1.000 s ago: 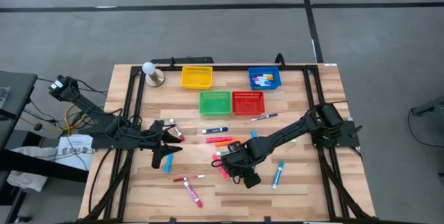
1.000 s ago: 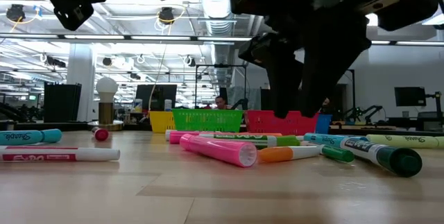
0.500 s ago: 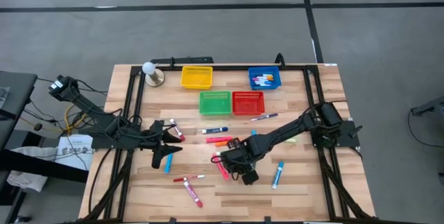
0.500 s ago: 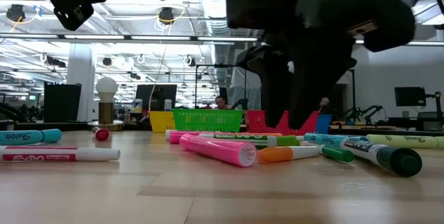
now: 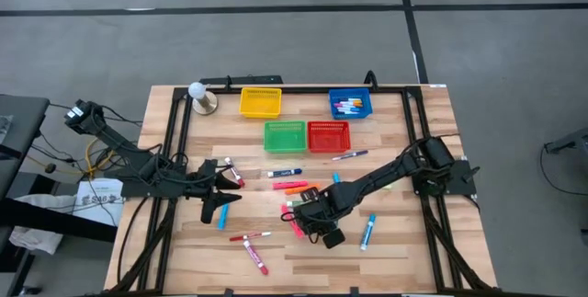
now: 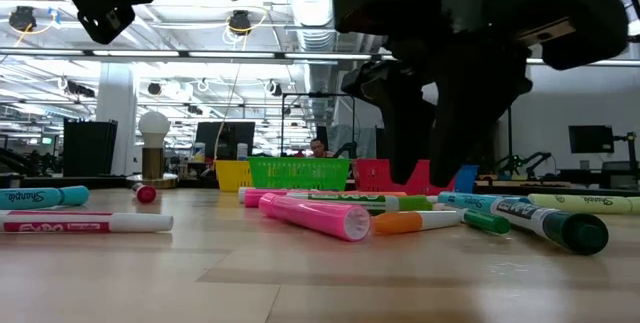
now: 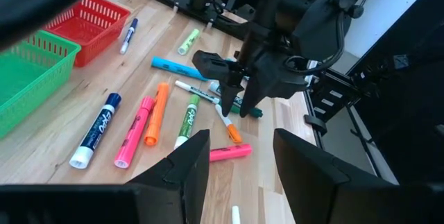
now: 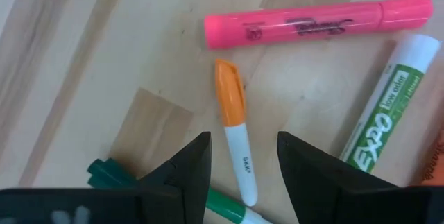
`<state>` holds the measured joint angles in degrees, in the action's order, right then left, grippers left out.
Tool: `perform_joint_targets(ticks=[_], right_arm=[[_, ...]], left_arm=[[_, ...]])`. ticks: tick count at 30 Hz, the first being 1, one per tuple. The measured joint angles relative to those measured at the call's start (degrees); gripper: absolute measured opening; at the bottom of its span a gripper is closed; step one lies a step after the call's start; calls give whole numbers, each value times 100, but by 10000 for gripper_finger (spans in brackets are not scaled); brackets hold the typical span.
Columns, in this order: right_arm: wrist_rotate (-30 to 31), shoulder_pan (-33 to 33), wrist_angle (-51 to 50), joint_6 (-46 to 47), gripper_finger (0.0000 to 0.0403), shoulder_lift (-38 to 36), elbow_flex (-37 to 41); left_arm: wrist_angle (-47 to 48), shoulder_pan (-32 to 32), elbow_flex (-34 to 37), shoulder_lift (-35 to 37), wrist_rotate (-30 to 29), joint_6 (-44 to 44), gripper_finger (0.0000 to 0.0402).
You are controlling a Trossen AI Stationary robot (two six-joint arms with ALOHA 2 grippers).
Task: Pick & Place Markers
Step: Put the orange highlighter into the blue bin
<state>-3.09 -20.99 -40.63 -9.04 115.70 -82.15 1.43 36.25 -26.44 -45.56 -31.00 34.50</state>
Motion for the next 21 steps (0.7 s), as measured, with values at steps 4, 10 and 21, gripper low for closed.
perform_joint_targets(ticks=[4, 10, 21], right_arm=[[-96, 19, 4, 2, 159, 311, 3], [1, -21, 79, 146, 157, 705, -71], [74, -21, 174, 264, 94, 611, -27]], left_arm=[[-12, -1, -2, 0, 0, 0, 159], [-22, -2, -5, -4, -2, -2, 159], [-25, -2, -7, -4, -2, 2, 159]])
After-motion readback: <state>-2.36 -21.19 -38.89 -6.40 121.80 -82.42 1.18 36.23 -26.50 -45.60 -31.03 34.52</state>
